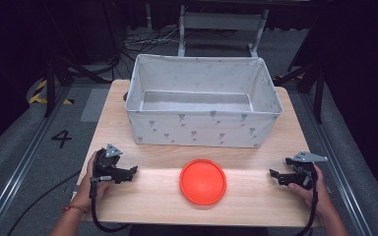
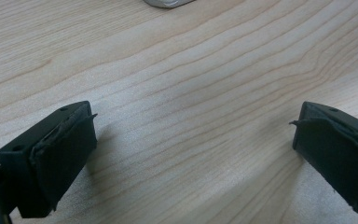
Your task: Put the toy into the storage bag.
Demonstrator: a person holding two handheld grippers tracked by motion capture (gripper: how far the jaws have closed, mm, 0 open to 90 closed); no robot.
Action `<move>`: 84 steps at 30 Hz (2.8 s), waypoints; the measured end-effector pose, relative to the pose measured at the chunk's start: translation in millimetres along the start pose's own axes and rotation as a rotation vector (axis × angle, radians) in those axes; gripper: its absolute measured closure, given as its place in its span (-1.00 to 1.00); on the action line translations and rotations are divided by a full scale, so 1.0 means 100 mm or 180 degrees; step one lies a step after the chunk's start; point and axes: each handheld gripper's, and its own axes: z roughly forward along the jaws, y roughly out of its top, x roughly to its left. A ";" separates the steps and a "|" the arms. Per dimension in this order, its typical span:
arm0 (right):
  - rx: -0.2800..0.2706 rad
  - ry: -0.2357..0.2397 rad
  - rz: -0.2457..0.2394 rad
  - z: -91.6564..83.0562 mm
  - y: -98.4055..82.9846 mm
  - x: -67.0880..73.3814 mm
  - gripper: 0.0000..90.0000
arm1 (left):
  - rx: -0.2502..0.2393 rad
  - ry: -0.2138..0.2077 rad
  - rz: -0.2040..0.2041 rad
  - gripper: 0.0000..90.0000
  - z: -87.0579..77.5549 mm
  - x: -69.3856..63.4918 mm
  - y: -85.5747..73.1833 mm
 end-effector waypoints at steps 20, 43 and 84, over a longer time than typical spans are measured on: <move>0.0053 0.0197 -0.0035 -0.07 0.05 0.08 -0.42 | 0.0006 -0.0315 0.0357 -1.00 -0.10 0.07 -0.11; 0.0008 0.1128 -0.0669 0.11 0.75 0.91 -0.47 | 0.0013 -0.0321 0.0345 -0.99 -0.10 0.07 -0.11; 0.0495 0.1436 -0.1094 0.78 0.97 1.65 -0.03 | 0.0017 -0.0313 0.0345 -0.99 -0.10 0.07 -0.11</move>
